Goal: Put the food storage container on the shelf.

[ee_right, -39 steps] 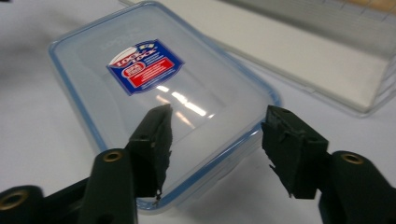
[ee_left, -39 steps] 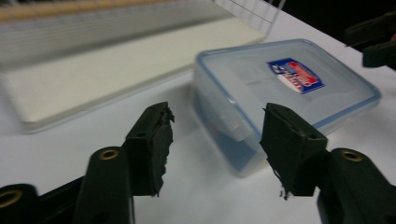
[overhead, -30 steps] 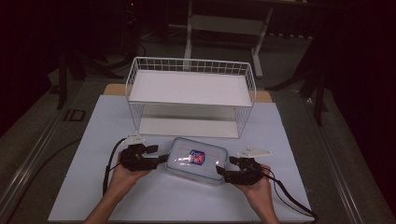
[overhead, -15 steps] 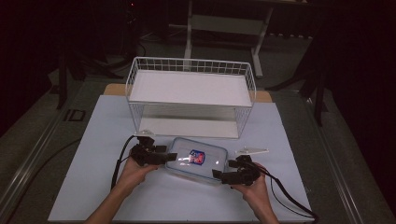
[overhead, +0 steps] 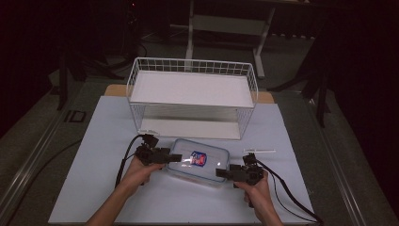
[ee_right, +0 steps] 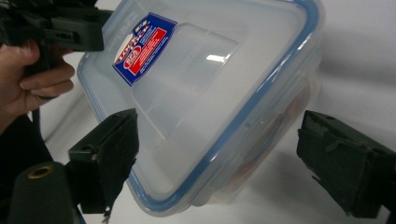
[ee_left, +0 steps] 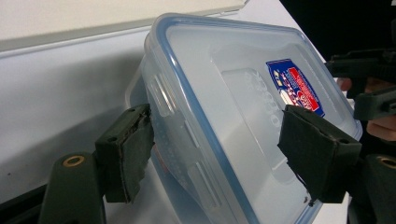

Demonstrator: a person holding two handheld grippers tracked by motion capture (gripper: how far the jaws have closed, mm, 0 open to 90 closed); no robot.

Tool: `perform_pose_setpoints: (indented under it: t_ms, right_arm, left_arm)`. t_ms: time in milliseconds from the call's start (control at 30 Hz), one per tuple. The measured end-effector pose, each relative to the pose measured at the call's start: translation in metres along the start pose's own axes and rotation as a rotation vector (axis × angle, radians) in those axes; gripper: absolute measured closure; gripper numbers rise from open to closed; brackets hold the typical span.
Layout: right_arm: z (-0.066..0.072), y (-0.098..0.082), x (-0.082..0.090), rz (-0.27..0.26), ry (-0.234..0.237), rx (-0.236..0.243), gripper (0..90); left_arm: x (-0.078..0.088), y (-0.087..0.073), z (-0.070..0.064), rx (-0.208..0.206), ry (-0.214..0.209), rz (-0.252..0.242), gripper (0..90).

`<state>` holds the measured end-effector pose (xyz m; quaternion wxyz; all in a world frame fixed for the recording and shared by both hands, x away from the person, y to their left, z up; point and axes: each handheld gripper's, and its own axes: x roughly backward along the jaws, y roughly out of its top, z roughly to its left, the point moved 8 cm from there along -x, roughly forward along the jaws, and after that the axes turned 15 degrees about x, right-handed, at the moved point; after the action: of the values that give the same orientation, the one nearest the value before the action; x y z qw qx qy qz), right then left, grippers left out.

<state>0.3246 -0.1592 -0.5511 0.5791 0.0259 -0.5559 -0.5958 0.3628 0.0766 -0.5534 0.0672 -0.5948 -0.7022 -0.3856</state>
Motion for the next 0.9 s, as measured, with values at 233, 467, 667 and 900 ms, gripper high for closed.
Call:
perform_pose_setpoints:
  t_ms: [233, 467, 667, 900]
  right_arm:
    - [0.001, -0.003, -0.008, 0.015, 0.052, -0.029, 17.6]
    - [0.001, -0.001, -0.001, 0.000, 0.058, -0.037, 29.0]
    - [0.004, -0.001, 0.007, -0.045, 0.091, -0.057, 42.5]
    - [0.011, -0.001, 0.010, -0.067, 0.119, -0.073, 49.3]
  left_arm:
    - [-0.003, -0.001, 0.002, 0.076, -0.046, 0.048, 25.1]
    - [0.002, -0.005, 0.000, 0.091, -0.050, 0.040, 30.1]
    - [0.019, -0.017, -0.001, 0.079, -0.078, 0.007, 38.7]
    - [0.036, -0.033, -0.004, 0.077, -0.113, -0.025, 45.4]
